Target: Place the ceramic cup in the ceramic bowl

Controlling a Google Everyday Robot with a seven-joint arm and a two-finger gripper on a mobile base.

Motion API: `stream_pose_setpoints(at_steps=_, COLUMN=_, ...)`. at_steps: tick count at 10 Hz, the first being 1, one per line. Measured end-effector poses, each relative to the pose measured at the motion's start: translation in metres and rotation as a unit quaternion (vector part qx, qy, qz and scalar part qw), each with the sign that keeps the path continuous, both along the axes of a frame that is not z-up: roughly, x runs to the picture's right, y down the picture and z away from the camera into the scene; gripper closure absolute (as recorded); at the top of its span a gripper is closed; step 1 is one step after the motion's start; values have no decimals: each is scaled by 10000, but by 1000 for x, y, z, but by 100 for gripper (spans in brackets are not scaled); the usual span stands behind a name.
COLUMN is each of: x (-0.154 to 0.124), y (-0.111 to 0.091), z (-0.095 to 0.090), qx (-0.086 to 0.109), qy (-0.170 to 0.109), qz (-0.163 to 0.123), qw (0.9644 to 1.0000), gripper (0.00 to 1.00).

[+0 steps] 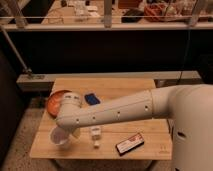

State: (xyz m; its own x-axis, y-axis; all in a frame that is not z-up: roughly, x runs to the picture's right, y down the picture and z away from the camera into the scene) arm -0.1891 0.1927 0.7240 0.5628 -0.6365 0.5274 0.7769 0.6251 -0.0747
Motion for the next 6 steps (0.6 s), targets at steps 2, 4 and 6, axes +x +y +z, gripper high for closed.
stream_pose_setpoints(at_steps=2, x=-3, y=4, z=3, qx=9, qy=-60, qz=-15, qw=10000, gripper=20)
stream_pose_setpoints(at_steps=4, x=-4, y=10, z=6, qx=-2, qy=-101, qz=-23, qw=9999, gripper=20)
stream_pose_setpoints(at_steps=6, x=-9, y=19, z=11, qx=-13, qy=-176, qz=-62, qw=9998, gripper=20)
